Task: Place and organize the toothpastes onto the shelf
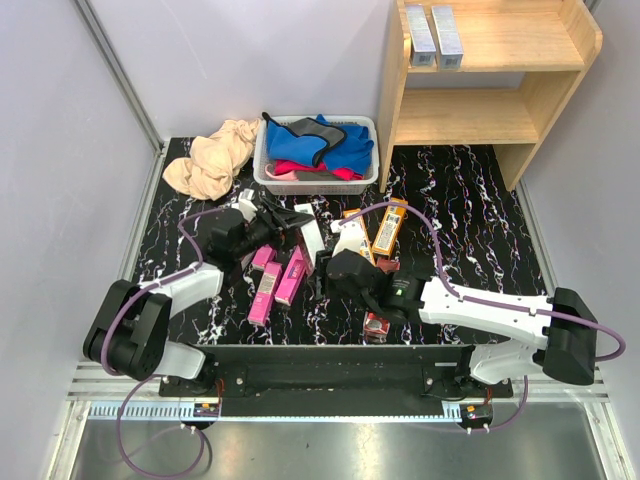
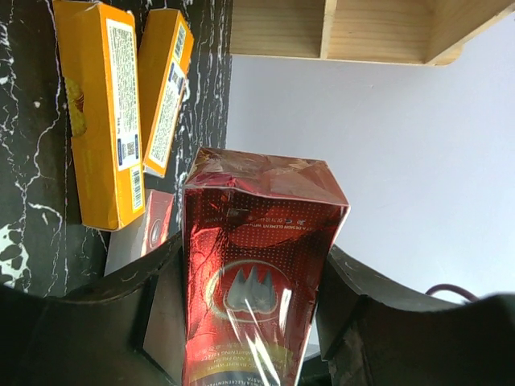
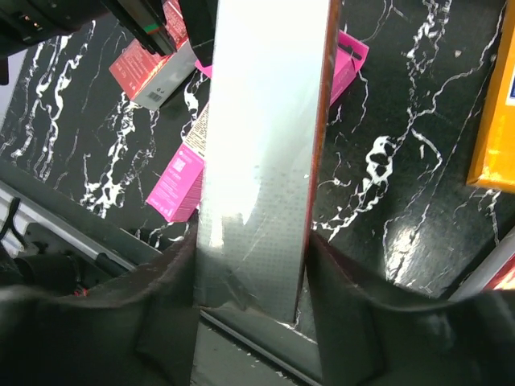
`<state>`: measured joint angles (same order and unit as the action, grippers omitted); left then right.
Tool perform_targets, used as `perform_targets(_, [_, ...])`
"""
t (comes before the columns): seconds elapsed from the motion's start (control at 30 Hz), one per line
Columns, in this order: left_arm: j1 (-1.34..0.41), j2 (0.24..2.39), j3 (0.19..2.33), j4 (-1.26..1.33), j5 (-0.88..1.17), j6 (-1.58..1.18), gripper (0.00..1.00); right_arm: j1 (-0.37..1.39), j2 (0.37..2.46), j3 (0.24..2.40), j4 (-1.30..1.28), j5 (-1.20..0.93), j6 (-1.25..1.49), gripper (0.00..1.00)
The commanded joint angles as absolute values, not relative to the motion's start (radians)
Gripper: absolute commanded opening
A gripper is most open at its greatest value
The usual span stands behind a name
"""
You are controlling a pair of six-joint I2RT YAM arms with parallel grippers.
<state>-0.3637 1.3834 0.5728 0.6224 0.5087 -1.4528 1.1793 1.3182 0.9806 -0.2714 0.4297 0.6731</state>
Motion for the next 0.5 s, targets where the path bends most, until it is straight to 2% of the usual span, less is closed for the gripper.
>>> perform_targets(0.0, [-0.360, 1.381, 0.551, 0.807, 0.543, -1.528, 0.53, 1.187, 1.325, 1.020, -0.233, 0.486, 0.672, 0.42])
perform_targets(0.07, [-0.360, 1.384, 0.538, 0.833, 0.535, -1.551, 0.53, 1.189, 1.322, 1.019, -0.236, 0.489, 0.673, 0.35])
perform_targets(0.17, [-0.360, 1.384, 0.523, 0.854, 0.528, -1.560, 0.57, 1.187, 1.315, 1.020, -0.241, 0.494, 0.672, 0.31])
perform_targets(0.27, [-0.360, 1.376, 0.515, 0.857, 0.522, -1.552, 0.67, 1.187, 1.307, 1.028, -0.247, 0.495, 0.670, 0.27])
perform_targets(0.33, [-0.360, 1.362, 0.522, 0.829, 0.520, -1.527, 0.83, 1.189, 1.298, 1.026, -0.252, 0.499, 0.670, 0.25])
perform_targets(0.43, [-0.360, 1.330, 0.548, 0.724, 0.515, -1.467, 0.99, 1.187, 1.282, 1.025, -0.253, 0.505, 0.675, 0.24])
perform_targets(0.47, [-0.360, 1.319, 0.560, 0.694, 0.509, -1.448, 0.99, 1.187, 1.278, 1.023, -0.255, 0.505, 0.678, 0.24])
